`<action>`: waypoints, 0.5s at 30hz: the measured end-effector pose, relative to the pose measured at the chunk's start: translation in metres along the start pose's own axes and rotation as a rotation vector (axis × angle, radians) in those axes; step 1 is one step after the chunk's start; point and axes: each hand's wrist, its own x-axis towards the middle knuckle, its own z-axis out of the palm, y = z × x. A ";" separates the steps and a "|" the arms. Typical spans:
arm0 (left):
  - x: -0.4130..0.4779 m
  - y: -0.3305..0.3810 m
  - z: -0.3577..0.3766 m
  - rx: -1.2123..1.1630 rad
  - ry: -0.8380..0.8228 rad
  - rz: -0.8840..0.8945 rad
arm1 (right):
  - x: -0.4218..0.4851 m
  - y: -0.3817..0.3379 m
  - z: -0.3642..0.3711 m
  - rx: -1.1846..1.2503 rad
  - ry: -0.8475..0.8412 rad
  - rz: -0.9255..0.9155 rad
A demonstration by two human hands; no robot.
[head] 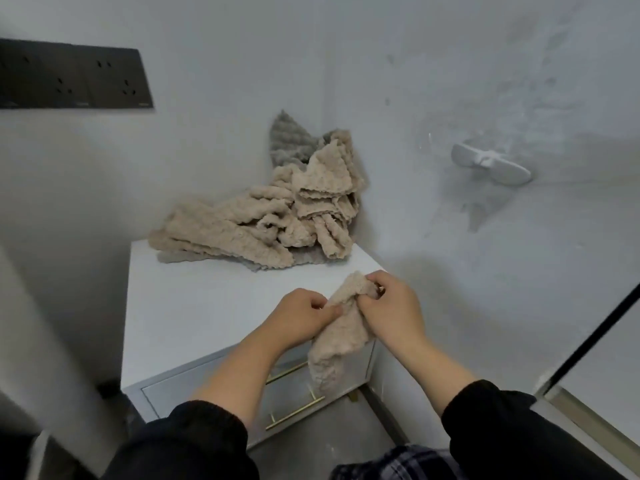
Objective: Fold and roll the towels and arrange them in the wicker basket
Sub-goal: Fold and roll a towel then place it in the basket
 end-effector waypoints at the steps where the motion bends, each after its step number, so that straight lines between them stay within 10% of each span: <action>1: -0.005 0.003 -0.011 -0.098 0.067 -0.012 | 0.006 -0.015 0.002 0.050 0.025 -0.004; 11: -0.032 -0.024 -0.076 -0.505 0.576 -0.088 | 0.029 -0.089 0.052 0.264 -0.031 -0.090; 15: -0.032 -0.027 -0.081 -0.423 0.351 -0.107 | 0.041 -0.080 0.053 0.333 -0.156 0.007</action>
